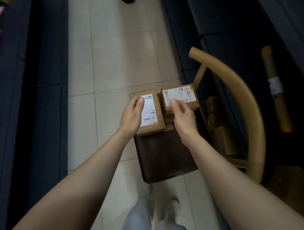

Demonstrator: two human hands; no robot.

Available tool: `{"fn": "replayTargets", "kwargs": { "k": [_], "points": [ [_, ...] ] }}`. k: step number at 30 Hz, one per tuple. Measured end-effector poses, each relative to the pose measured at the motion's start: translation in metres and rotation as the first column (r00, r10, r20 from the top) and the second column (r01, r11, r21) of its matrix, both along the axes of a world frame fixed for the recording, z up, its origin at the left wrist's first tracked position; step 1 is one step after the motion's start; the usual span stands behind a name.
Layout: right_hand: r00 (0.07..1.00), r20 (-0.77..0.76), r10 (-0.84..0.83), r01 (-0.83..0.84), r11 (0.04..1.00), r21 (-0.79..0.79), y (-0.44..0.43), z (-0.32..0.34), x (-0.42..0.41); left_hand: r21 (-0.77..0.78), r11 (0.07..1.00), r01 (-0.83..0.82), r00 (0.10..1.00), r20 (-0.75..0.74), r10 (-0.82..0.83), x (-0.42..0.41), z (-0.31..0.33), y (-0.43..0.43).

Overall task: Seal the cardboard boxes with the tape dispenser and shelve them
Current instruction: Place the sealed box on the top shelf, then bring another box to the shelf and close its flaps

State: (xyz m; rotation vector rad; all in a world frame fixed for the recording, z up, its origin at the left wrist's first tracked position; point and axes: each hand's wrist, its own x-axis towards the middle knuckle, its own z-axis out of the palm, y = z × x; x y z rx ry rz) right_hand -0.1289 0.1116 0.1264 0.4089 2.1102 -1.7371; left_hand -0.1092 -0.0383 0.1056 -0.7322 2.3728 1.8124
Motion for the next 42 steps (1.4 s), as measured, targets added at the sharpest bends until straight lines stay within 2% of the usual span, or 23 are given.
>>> {"fn": "replayTargets", "kwargs": {
  "k": [7, 12, 16, 20, 24, 27, 33, 38, 42],
  "points": [
    [0.985, 0.056, -0.162, 0.162, 0.987, 0.01, 0.008, -0.053, -0.023, -0.112, 0.972, 0.204, 0.979, 0.007, -0.205, -0.061, -0.044, 0.008],
    [0.952, 0.1, -0.289, 0.291, 0.957, -0.004, 0.028, -0.08, -0.038, -0.213, 0.897, 0.388, 0.92, 0.029, -0.391, -0.109, -0.063, 0.032],
    [0.863, 0.247, -0.441, 0.446, 0.894, 0.04, 0.038, -0.105, -0.046, -0.284, 0.81, 0.514, 0.855, 0.088, -0.512, -0.136, -0.084, 0.044],
    [0.734, 0.39, -0.556, 0.573, 0.815, 0.083, 0.038, -0.124, -0.049, -0.407, 0.717, 0.566, 0.819, 0.182, -0.544, -0.153, -0.103, 0.049],
    [0.639, 0.555, -0.532, 0.666, 0.744, -0.054, 0.033, -0.141, -0.055, -0.414, 0.676, 0.609, 0.793, 0.286, -0.538, -0.165, -0.117, 0.052],
    [0.645, 0.58, -0.497, 0.672, 0.731, -0.12, 0.034, -0.148, -0.06, -0.437, 0.651, 0.621, 0.783, 0.314, -0.536, -0.168, -0.124, 0.058],
    [0.674, 0.547, -0.497, 0.664, 0.732, -0.152, 0.037, -0.139, -0.073, -0.387, 0.681, 0.622, 0.783, 0.274, -0.559, -0.163, -0.118, 0.076],
    [0.678, 0.489, -0.549, 0.678, 0.724, -0.128, 0.049, -0.119, -0.073, -0.305, 0.707, 0.638, 0.77, 0.259, -0.583, -0.152, -0.086, 0.089],
    [0.714, 0.443, -0.542, 0.641, 0.761, -0.103, 0.051, -0.088, -0.066, -0.247, 0.725, 0.643, 0.763, 0.292, -0.576, -0.136, -0.051, 0.087]
  ]
}}
